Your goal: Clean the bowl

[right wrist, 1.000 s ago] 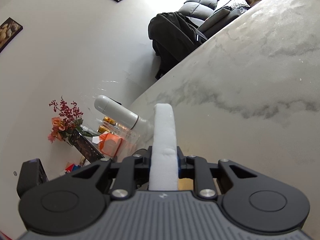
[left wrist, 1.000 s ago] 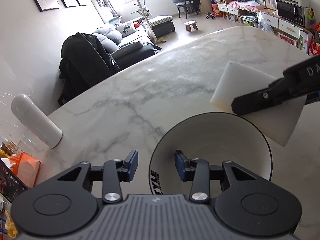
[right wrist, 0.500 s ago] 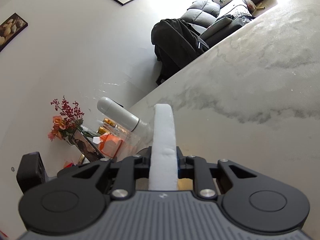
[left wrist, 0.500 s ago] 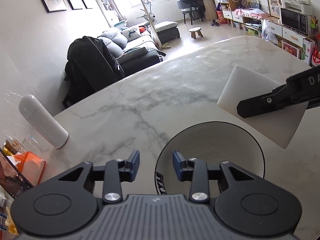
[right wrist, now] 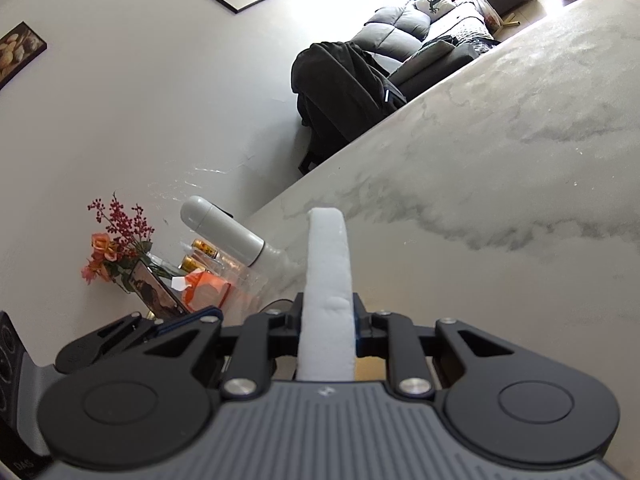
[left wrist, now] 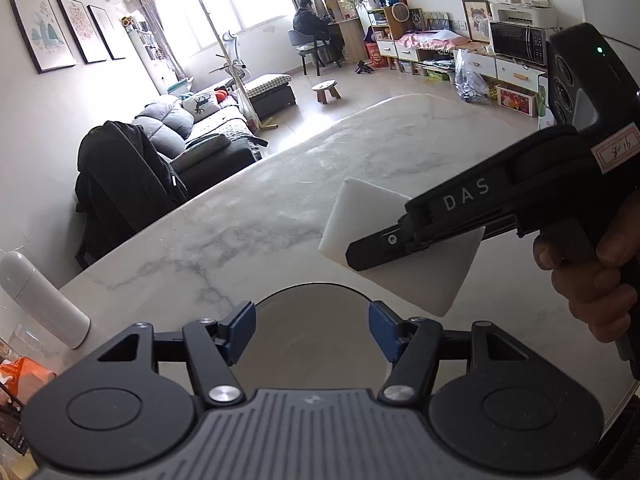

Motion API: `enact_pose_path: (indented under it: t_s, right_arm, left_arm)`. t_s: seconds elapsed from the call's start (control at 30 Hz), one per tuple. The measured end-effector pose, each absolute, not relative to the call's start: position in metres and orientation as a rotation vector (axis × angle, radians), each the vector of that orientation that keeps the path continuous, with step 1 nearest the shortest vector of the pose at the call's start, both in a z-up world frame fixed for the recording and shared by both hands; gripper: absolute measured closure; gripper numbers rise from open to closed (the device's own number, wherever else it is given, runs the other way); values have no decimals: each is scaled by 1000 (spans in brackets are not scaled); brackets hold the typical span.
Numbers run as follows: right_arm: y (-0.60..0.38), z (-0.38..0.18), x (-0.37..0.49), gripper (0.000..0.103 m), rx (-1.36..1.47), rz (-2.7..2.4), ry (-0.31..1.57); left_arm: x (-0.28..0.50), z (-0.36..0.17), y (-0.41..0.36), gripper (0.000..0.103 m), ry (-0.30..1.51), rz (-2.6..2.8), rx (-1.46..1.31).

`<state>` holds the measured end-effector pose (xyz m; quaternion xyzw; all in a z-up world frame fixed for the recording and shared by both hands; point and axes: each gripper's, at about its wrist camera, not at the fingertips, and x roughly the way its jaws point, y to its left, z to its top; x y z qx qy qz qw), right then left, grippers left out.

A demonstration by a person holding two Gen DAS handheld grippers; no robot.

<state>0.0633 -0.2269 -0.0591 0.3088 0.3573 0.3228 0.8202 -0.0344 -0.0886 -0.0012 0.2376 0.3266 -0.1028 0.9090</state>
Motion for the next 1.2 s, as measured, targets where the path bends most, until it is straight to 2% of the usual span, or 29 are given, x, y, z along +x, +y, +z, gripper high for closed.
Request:
enact_pose_path:
  t_s: [0.1,0.43,0.63,0.77,0.87,1.2]
  right_arm:
    - [-228,-59,63,81,657,687,760]
    - [-233,-60,62,81,664,685,754]
    - [-233,-57,60,81,649,688,748]
    - [-229,-54,59,81,587,695,744]
    - [-225,-51,59,81,526,705,744]
    - [-218,-44,60,81,435,724,736]
  left_arm:
    - [-32,-7,-92,53,696,-212,496]
    - [-37,8,-92,51,677,-266,436]
    - [-33,-8,-102,54,731,-311,456]
    - [-23,-20,-97,82,814,-340,396]
    - [-18,-26,-92,92,838,-328,367]
    - [-18,-37,-103,92,749,-358,413]
